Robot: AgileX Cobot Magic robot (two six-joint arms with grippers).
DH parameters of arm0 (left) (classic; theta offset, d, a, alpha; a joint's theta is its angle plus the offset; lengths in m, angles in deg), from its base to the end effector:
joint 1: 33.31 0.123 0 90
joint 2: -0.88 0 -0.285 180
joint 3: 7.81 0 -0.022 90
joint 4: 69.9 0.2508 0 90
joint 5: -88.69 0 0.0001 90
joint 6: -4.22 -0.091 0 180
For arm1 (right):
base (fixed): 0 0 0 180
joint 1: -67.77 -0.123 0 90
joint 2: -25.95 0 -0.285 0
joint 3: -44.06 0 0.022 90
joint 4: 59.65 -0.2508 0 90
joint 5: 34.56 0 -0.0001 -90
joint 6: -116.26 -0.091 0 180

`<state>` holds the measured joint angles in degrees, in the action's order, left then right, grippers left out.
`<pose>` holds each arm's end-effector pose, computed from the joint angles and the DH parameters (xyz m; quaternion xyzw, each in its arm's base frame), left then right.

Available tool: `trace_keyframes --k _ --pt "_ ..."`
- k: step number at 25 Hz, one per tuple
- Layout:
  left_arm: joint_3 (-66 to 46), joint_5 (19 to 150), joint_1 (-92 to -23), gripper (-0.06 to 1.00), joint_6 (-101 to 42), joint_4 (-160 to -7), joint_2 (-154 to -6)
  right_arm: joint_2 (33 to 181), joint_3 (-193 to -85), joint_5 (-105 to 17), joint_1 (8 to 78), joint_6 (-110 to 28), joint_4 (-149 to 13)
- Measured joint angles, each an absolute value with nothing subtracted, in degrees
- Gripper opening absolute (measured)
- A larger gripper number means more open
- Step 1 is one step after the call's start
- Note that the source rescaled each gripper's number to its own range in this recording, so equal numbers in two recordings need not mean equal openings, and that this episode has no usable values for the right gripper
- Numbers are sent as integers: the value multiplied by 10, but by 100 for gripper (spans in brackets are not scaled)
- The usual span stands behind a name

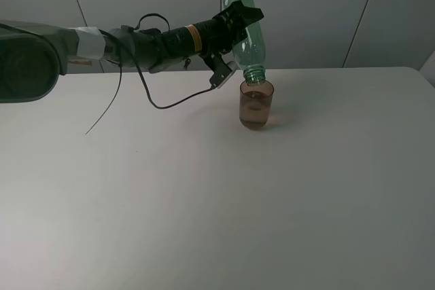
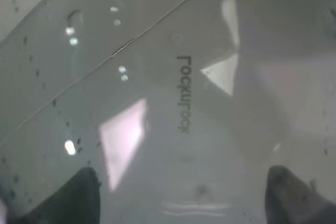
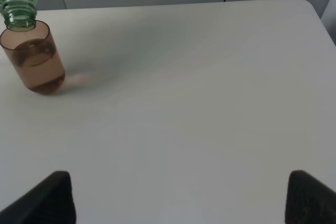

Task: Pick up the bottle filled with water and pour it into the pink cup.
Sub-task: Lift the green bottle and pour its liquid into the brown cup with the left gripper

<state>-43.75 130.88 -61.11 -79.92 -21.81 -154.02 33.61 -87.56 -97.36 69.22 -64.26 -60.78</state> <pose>0.4803 -0.3046 0.1447 0.6949 -0.0158 0.3968 0.5995 -0.0070 0.0018 0.2754 0.0142 0.8608 0.0057 0.5088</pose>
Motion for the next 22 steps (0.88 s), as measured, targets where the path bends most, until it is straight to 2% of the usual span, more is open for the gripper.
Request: trace_keyframes --k 6,13,22 --pt "-438 1305 -611 0 -795 -218 -1540 336 -876 -974 692 -643 -608" --pt "-438 1300 -611 0 -726 -233 -1540 336 -876 -974 692 -643 -608" --pt "-438 1283 -607 0 -539 -245 -1540 336 -876 -974 692 -643 -608"
